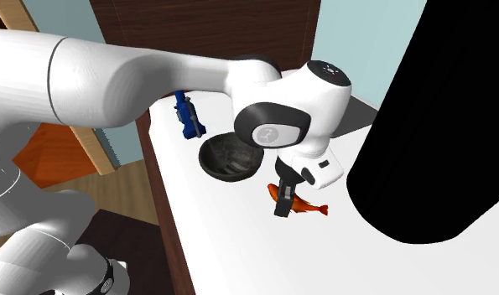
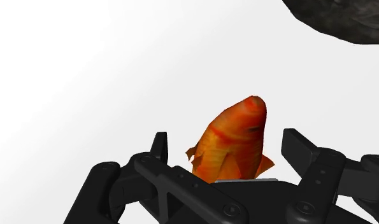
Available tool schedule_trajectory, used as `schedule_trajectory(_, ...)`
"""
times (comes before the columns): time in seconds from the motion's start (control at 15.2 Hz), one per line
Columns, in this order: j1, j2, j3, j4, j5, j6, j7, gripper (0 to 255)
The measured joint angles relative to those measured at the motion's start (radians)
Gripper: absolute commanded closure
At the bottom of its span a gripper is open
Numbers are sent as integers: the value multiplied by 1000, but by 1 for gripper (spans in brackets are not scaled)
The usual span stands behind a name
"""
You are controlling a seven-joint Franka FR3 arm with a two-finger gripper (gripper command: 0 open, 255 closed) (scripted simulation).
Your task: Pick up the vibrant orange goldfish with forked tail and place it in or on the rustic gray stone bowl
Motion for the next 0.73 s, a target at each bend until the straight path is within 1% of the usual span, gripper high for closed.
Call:
schedule_trajectory(0.26, 0, 0, 0, -2, 0, 2, 0, 0)
schedule_trajectory(0.33, 0, 0, 0, -2, 0, 2, 0, 255)
schedule_trajectory(0.73, 0, -1, 0, -2, 0, 2, 0, 255)
